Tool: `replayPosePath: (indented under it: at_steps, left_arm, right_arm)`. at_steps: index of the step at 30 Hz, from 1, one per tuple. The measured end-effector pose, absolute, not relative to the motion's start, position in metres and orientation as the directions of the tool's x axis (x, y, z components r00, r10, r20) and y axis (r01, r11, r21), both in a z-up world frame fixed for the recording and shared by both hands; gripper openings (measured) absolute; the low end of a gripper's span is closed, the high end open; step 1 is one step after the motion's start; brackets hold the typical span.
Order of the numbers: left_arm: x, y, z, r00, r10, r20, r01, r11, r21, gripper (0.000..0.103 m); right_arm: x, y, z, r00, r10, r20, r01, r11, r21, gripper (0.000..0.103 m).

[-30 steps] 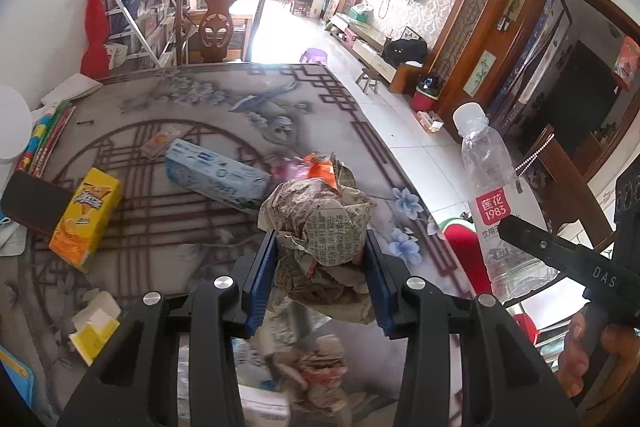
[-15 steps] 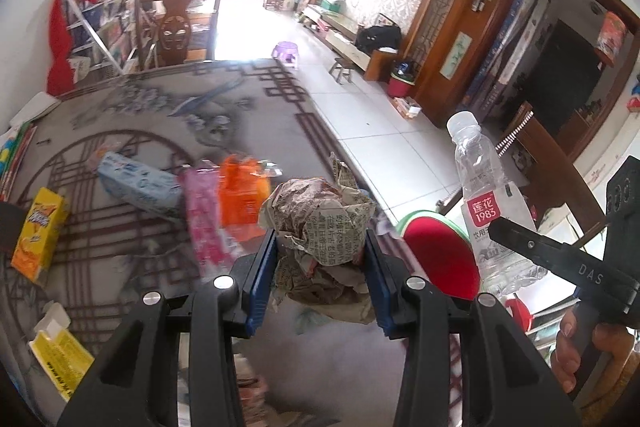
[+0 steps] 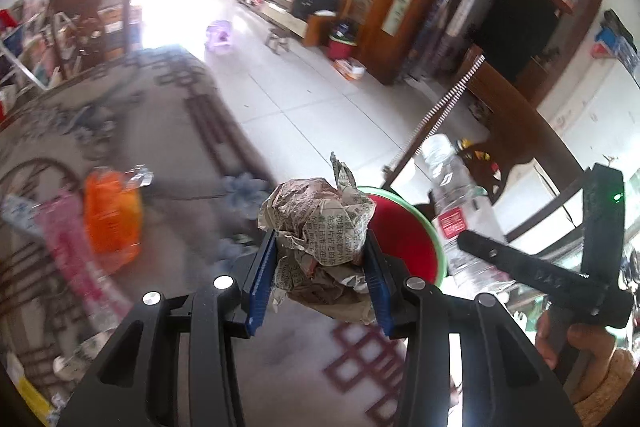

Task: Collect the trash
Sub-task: 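Carry paper and bottle to the red bucket and release both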

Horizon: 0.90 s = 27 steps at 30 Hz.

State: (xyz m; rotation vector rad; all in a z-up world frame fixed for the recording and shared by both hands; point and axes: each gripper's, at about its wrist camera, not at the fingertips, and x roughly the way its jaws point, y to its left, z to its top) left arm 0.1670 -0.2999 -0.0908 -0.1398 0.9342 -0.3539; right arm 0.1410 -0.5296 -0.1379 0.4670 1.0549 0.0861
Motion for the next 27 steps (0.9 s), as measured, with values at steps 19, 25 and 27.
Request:
replayPosePath:
  at_steps: [19, 25, 27]
  left_arm:
    - [0.209, -0.388, -0.104, 0.434, -0.461, -0.774, 0.384, 0.872, -0.304, 0.066]
    - [0.203, -0.369, -0.097, 0.462, -0.455, -0.761, 0.351, 0.882, -0.314, 0.066]
    - [0.198, -0.359, -0.093, 0.48, -0.446, -0.755, 0.338, 0.889, -0.31, 0.066]
  right_arm:
    - [0.123, -0.592, -0.151, 0.509, 0.192, -0.839, 0.341, 0.85, 0.401, 0.08]
    - [0.122, -0.581, -0.147, 0.509, 0.203, -0.836, 0.319, 0.858, 0.402, 0.08]
    - [0.124, -0.574, -0.144, 0.51, 0.211, -0.834, 0.3, 0.865, 0.402, 0.08]
